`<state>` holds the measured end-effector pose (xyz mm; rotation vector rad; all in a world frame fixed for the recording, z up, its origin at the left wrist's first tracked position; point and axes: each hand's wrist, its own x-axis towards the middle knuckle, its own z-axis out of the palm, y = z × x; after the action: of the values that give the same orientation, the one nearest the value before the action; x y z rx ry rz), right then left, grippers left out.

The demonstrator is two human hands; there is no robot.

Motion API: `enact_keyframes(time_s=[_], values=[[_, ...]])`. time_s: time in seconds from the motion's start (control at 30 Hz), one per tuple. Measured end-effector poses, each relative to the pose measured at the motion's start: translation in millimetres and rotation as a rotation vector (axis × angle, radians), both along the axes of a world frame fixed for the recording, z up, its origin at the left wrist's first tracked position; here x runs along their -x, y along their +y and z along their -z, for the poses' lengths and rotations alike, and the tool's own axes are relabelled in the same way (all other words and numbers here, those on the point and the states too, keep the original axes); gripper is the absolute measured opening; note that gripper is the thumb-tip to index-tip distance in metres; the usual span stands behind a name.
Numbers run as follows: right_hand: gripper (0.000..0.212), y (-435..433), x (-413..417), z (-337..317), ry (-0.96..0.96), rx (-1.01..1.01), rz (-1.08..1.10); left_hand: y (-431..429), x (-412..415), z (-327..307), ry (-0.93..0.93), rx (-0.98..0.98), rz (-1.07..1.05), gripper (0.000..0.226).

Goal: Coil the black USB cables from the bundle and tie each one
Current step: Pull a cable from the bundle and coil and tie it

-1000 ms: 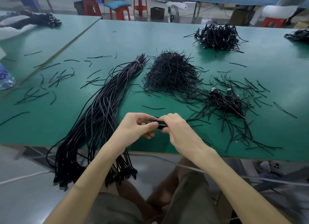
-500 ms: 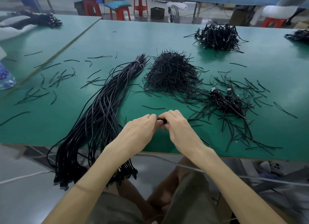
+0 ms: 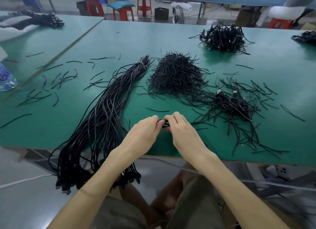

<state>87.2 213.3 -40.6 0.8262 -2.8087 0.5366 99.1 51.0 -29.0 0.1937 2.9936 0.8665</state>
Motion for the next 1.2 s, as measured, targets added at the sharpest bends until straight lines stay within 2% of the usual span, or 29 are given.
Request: enact_keyframes(time_s=[0.23, 0.43, 0.57, 0.67, 0.73, 0.8, 0.87, 0.97, 1.03, 1.2], values=[[0.037, 8, 1, 1, 0.058, 0.100, -0.037, -3, 4, -8, -0.151, -0.101, 0.136, 0.045], [0.032, 7, 1, -1, 0.143, 0.150, -0.077, -2, 8, -10, -0.194, -0.188, 0.171, 0.049], [0.028, 3, 7, -1, 0.030, 0.181, -0.047, -3, 6, -3, -0.119, -0.052, 0.115, 0.045], [0.049, 2, 16, -4, -0.098, 0.131, 0.052, -2, 5, 1, -0.015, 0.071, -0.024, 0.045], [0.054, 6, 23, -9, -0.069, 0.127, 0.130, -4, 3, -1, 0.047, 0.092, -0.096, 0.045], [0.044, 17, 33, -16, 0.015, 0.184, 0.234, -7, 3, -1, 0.083, 0.097, -0.148, 0.045], [0.033, 34, 45, -19, 0.019, 0.250, 0.373, -11, 4, 0, 0.097, 0.051, -0.184, 0.046], [0.024, 58, 58, -12, -0.034, 0.080, 0.553, -16, 7, 5, 0.069, -0.113, -0.217, 0.049], [0.019, 65, 63, -5, -0.091, -0.034, 0.602, -17, 10, 9, 0.022, -0.228, -0.217, 0.048], [0.011, 65, 70, -3, -0.094, -0.040, 0.612, -11, 15, 13, -0.079, -0.518, -0.174, 0.045]])
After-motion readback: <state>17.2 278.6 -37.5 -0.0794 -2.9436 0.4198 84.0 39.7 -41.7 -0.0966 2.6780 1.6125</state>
